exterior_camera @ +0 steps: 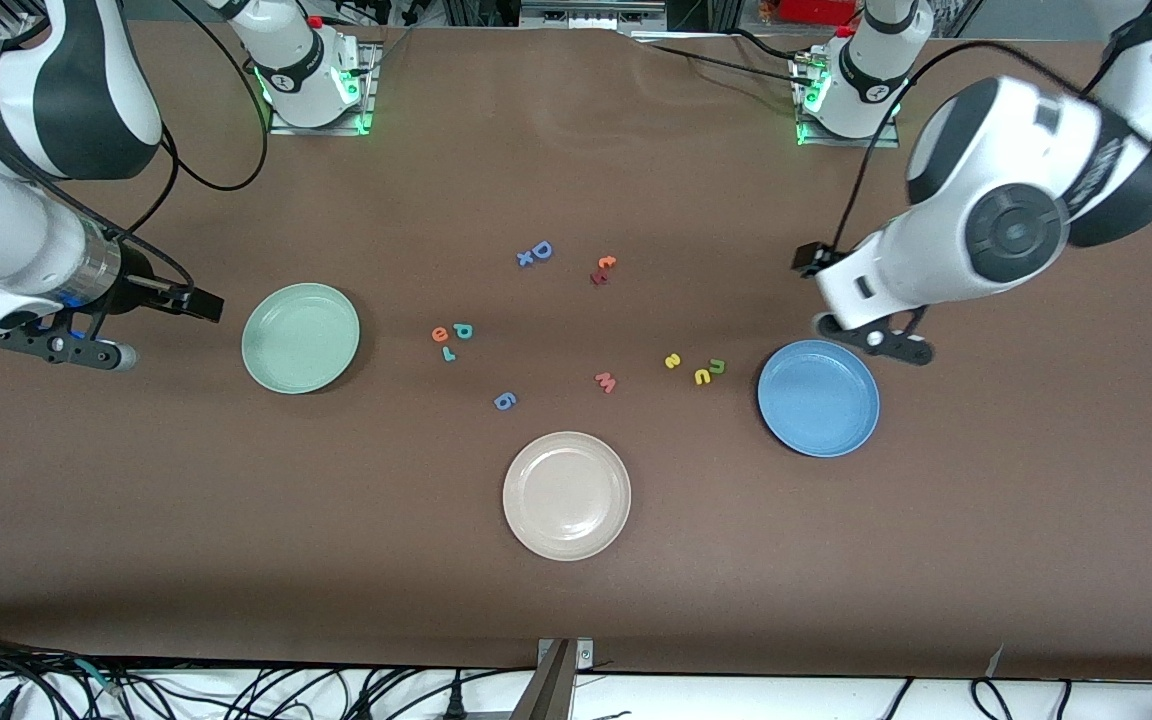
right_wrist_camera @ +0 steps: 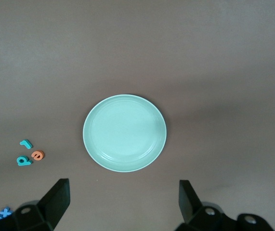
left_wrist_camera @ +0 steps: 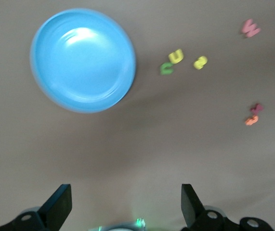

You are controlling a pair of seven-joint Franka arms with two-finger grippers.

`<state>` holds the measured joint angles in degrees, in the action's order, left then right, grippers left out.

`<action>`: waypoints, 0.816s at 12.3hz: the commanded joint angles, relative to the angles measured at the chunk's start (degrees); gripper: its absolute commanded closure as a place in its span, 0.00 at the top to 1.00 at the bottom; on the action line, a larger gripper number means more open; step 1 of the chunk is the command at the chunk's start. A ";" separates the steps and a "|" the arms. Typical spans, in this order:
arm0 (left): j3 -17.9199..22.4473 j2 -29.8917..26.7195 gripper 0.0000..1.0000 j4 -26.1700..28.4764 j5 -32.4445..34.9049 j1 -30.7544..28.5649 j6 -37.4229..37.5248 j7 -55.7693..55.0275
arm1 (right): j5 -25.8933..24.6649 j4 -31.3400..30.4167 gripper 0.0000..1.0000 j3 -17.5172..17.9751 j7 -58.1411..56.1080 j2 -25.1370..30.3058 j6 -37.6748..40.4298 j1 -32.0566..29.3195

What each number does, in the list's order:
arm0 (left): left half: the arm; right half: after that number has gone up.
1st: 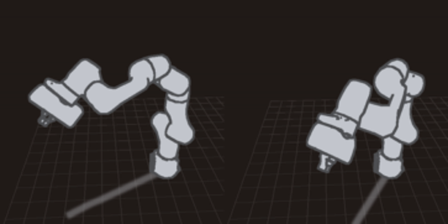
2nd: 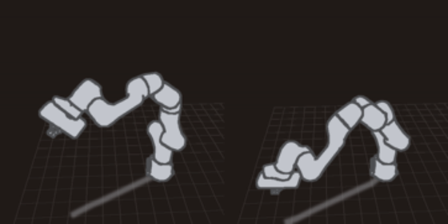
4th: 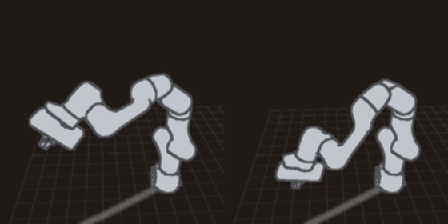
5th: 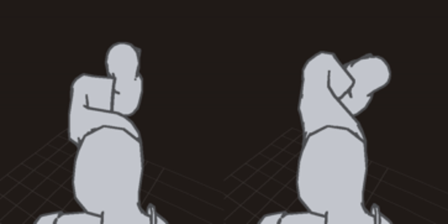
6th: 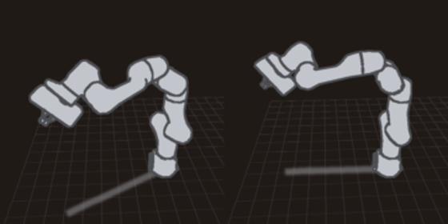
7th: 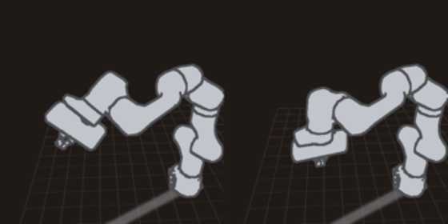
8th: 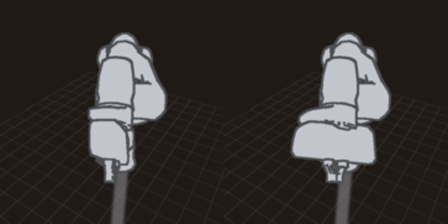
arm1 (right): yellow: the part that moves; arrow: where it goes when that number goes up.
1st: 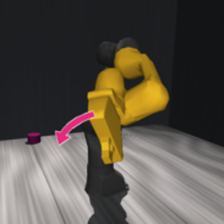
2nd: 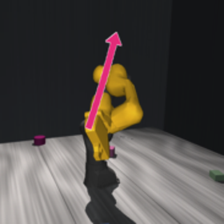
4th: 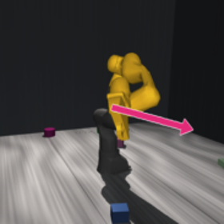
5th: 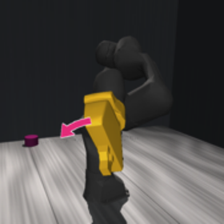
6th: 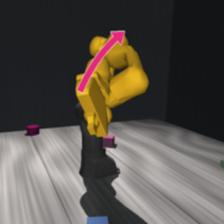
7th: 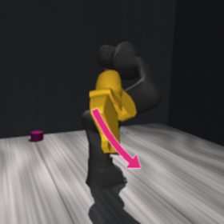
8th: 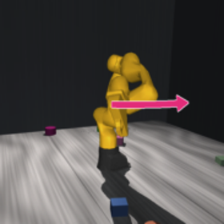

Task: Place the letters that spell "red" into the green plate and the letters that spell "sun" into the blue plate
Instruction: 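Grasp the green letter u with the left gripper while the right gripper reaches out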

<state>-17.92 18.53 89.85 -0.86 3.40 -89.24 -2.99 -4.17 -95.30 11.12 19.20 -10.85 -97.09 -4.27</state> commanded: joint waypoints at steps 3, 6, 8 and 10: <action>-2.56 7.65 1.00 -0.99 0.50 -0.41 -8.82 18.92 | 1.10 0.03 1.00 -0.49 -0.21 0.30 3.14 0.66; -2.47 11.79 1.00 1.98 1.29 -0.24 -16.29 28.90 | 1.18 0.03 1.00 -0.49 -0.13 -0.23 2.79 0.75; -2.73 11.71 1.00 7.42 7.23 1.34 -23.05 30.32 | 1.18 0.03 1.00 -0.40 -0.13 -0.32 2.35 0.75; -2.56 11.97 1.00 10.07 9.11 4.06 -27.72 29.45 | 1.27 -0.06 1.00 -0.31 -0.13 -0.32 1.82 0.75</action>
<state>-20.55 31.72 97.07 5.69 5.29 -113.64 25.95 -4.16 -95.39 11.13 19.20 -11.27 -94.96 -3.92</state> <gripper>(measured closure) 0.000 0.000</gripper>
